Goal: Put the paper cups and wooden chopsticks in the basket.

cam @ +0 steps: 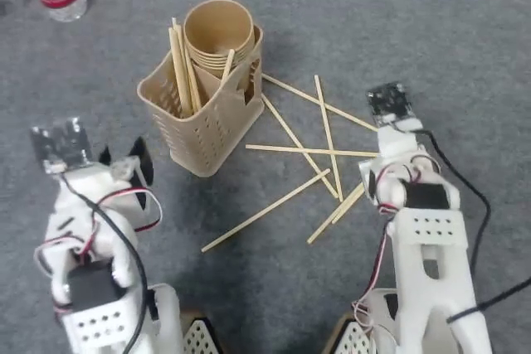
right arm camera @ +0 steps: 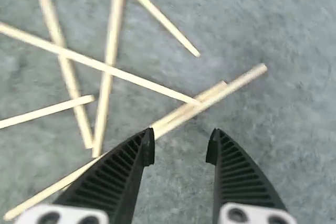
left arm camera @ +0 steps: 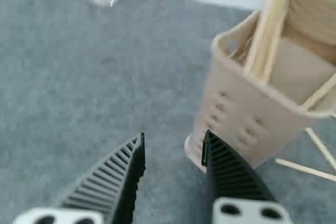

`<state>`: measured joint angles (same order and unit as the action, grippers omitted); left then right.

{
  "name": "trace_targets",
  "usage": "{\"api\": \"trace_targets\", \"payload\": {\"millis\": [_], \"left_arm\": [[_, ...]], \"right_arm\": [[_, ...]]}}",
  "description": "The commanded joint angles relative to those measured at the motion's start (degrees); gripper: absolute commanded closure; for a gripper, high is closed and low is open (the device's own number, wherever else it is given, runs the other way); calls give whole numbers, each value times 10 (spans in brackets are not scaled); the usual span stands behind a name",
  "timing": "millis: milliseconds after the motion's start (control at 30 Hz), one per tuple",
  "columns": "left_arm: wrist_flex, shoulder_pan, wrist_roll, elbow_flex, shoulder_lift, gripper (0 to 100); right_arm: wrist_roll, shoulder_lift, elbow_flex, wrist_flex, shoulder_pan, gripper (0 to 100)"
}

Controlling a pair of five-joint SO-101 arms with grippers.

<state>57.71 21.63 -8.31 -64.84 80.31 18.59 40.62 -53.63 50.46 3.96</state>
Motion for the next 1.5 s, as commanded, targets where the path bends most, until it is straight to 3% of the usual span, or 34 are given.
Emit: {"api": "trace_targets", "payload": {"millis": [0,167,367,533,967,1467], "left_arm": [[-44,36,-40,-108,68,830],[-84,38,-45,-211,152,830],[-72,37,-18,-278,240,831],[-77,34,-16,-284,239,831],[-85,6,-15,-287,239,831],[-86,5,-16,-287,239,831]], "right_arm": [[25,-46,104,55,30,820],[76,-211,253,116,78,887],[120,-434,435,158,102,879],[140,-567,559,215,114,882],[225,-706,661,244,109,879],[228,-869,854,293,100,892]]}}
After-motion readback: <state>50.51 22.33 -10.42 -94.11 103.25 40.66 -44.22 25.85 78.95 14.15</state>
